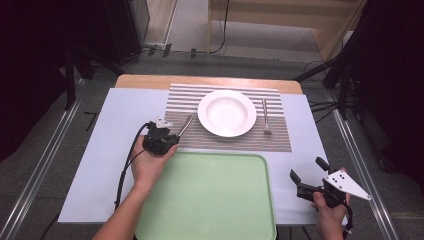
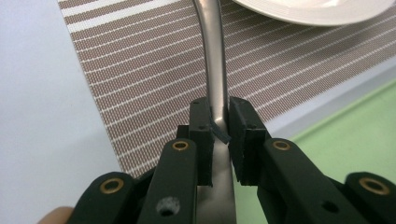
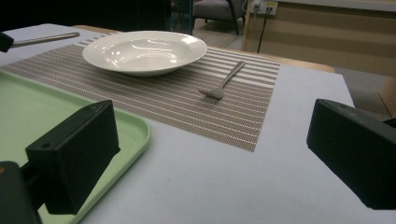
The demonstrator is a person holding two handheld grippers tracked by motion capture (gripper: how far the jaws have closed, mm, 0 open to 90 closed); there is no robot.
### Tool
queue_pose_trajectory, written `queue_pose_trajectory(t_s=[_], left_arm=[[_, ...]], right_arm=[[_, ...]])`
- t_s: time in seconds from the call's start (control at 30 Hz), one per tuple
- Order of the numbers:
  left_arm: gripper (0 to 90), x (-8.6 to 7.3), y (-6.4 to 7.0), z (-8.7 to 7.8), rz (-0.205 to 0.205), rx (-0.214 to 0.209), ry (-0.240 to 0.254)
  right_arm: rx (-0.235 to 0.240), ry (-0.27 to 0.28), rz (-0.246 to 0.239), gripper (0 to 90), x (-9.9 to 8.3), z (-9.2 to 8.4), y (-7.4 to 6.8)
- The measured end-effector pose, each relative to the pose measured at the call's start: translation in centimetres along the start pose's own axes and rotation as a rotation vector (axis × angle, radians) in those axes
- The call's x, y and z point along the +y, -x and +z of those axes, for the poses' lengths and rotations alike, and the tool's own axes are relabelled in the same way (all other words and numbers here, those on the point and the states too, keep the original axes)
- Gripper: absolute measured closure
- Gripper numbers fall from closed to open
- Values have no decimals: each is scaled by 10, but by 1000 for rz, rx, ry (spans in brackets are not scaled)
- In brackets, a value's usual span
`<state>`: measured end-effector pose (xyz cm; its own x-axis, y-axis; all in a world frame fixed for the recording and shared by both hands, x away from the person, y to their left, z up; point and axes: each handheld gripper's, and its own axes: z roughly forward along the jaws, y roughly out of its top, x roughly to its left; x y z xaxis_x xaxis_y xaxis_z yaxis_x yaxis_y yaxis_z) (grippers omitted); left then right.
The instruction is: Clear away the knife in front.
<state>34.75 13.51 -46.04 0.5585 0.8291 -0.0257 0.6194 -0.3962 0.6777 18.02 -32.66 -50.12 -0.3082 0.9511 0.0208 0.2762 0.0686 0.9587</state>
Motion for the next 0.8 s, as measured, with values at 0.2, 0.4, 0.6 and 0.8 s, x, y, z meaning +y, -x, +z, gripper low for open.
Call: queue_pose_trajectory(t_s=[0.2, 0.4, 0.6, 0.8], left_arm=[[795, -12, 4, -12, 11, -2, 11], [795, -24, 12, -21, 15, -17, 22], [795, -42, 21, -24, 10, -28, 21], [795, -61, 29, -32, 3, -15, 33]], right_arm=[[0, -1, -5, 10, 0, 0, 0], [-1, 0, -5, 10, 0, 0, 0], [-4, -2, -7, 10, 0, 0, 0], [-5, -3, -6, 10, 0, -1, -1]])
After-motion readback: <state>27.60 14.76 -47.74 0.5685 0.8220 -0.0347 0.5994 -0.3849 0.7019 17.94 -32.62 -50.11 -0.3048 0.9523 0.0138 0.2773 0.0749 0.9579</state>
